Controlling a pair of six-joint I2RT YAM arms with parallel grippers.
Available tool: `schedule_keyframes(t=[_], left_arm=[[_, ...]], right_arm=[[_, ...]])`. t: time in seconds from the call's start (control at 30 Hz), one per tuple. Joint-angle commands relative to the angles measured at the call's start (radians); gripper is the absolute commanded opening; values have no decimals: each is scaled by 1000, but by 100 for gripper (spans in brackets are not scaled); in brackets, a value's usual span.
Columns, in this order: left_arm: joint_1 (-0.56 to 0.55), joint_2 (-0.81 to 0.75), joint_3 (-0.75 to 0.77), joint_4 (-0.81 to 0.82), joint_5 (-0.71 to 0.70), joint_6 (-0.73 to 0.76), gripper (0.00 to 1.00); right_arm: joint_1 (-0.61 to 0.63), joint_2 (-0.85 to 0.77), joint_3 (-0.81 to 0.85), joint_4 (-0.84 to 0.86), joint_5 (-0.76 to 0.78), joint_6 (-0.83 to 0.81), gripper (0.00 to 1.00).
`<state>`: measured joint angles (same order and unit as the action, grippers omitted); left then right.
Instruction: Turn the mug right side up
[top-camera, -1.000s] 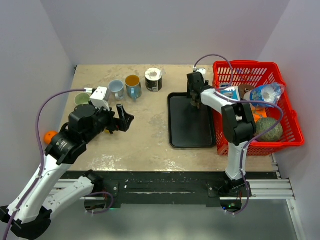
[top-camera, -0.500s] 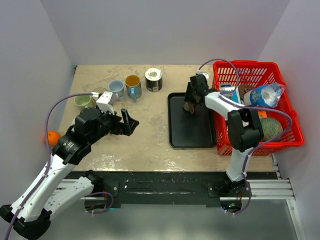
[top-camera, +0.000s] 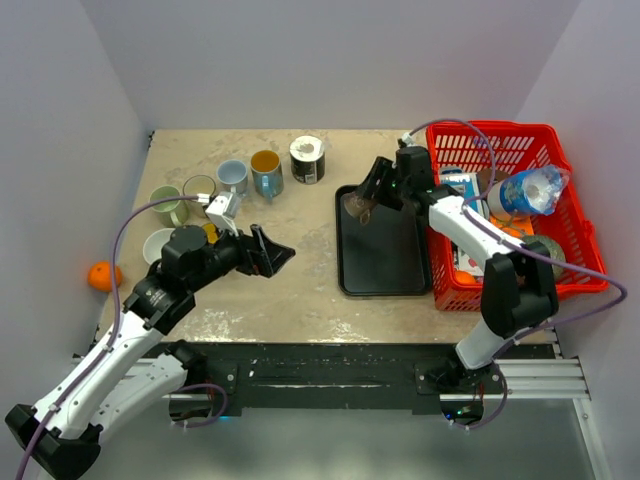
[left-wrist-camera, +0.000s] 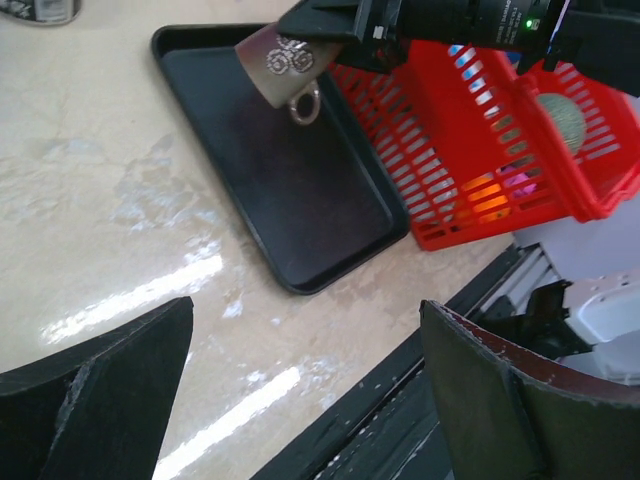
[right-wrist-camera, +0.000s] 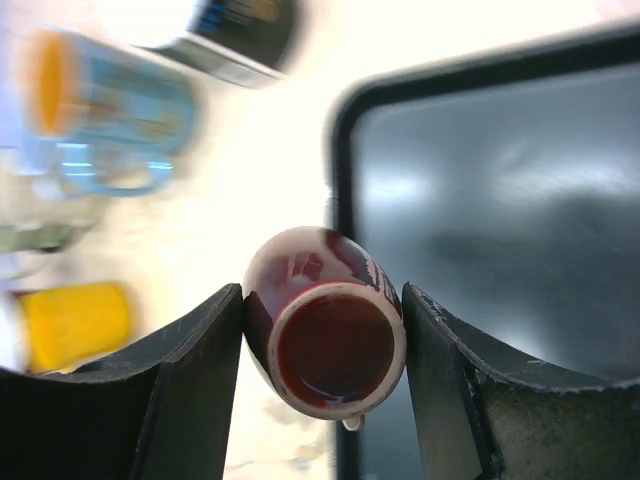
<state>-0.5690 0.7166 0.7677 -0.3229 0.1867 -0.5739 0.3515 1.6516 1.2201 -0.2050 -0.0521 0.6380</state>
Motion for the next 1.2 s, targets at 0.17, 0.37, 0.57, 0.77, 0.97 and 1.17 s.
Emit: schedule_keyframes(t=[0.17, 0.37, 0.57, 0.77, 0.97, 1.17], left_arm=[[0, 0, -99, 438, 105, -139, 99], [-2, 33, -113, 606, 111, -181, 99], [0, 84, -197, 800, 134, -268, 99], [-2, 83, -241, 884, 70, -320, 99], [-3, 14, -284, 933, -35, -351, 99], [-2, 12, -286, 935, -52, -373, 83]], right_arm=[[7, -199, 79, 145, -187, 127, 0], [44, -268, 70, 207, -220, 306, 0], [210, -303, 10, 357, -141, 495, 0], [323, -312, -60, 522, -78, 635, 0], [374, -312, -79, 579, -72, 687, 0], [402, -309, -88, 605, -80, 721, 0]])
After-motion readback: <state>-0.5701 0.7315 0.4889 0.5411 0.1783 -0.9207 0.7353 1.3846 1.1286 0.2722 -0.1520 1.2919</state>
